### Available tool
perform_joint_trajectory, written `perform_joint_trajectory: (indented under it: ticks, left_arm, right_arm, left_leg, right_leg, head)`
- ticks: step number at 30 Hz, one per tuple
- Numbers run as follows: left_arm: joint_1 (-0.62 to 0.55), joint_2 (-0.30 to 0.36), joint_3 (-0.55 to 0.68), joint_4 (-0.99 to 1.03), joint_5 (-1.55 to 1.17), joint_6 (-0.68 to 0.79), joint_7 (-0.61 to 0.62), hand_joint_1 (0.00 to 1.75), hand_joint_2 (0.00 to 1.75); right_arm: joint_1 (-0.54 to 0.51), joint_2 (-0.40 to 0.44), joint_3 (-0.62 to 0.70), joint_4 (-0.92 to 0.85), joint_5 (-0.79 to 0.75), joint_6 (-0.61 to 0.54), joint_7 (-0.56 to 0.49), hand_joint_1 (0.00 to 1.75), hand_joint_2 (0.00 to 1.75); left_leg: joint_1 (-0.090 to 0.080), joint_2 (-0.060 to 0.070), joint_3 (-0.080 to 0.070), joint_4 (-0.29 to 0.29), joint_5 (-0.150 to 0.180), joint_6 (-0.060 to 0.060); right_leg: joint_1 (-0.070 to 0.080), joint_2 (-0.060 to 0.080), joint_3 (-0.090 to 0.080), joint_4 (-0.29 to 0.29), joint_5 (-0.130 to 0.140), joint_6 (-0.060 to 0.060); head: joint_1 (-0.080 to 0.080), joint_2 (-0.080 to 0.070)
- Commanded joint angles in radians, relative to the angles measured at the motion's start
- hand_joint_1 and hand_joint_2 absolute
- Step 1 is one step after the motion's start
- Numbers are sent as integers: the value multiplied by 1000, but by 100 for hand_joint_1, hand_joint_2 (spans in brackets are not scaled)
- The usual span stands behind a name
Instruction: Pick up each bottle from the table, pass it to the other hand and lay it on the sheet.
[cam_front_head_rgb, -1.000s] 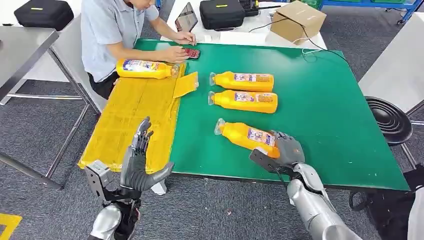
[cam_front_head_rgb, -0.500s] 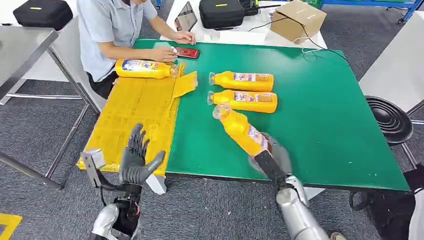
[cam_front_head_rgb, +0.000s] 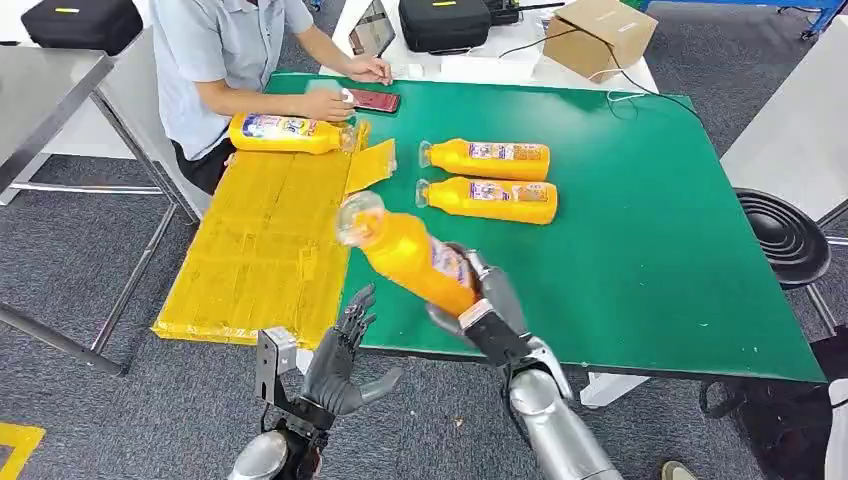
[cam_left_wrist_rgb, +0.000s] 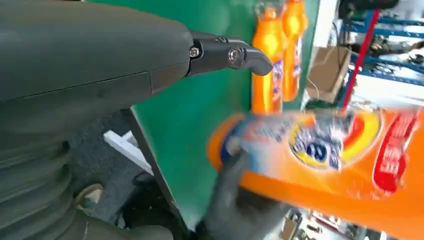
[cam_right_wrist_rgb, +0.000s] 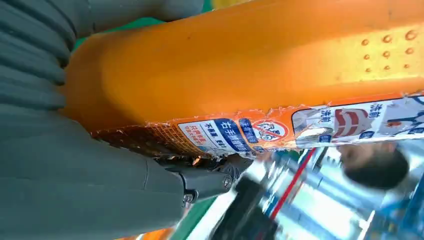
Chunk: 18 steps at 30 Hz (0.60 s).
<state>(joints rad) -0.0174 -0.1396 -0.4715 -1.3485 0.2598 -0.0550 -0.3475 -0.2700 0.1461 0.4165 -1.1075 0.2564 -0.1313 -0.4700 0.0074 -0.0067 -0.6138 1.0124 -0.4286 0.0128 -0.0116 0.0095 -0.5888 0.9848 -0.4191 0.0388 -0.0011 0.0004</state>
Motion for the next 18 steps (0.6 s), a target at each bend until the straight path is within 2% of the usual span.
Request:
perform_joint_trajectory:
  ticks: [1,10,12,13,18]
  left_arm:
    - [-14,14,-36,-58,0,22,-34,0,175]
    - [-5,-6,26,-105,109,112,-28,0,175]
    - [-8,-4,19,-104,139,101,-12,0,175]
    - [-2,-11,6,-106,197,48,27,0,175]
    - [-12,-12,-12,-91,186,54,21,0,175]
  right_arm:
    - [-83,22,168,239,26,51,-5,175,175]
    - [-24,37,287,209,81,60,-15,175,175]
    - [-26,35,301,207,92,56,-16,175,175]
    - [-33,36,309,212,104,42,-16,175,175]
    - [-62,43,319,227,109,34,-20,175,175]
  left_leg:
    - [1,2,3,-1,-1,-1]
    - [1,1,5,-1,-1,-1]
    - [1,1,4,-1,-2,-1]
    - [1,1,3,-1,-1,-1]
    - [0,1,3,-1,-1,-1]
  right_leg:
    - [1,1,3,-1,0,-2]
    - [1,-1,4,-1,-2,-2]
    - [1,-1,4,-1,-2,-2]
    - [1,0,3,-1,-1,-1]
    - [0,-1,2,0,-2,-2]
  head:
    - [0,0]
    - [0,0]
    - [0,0]
    - [0,0]
    - [0,0]
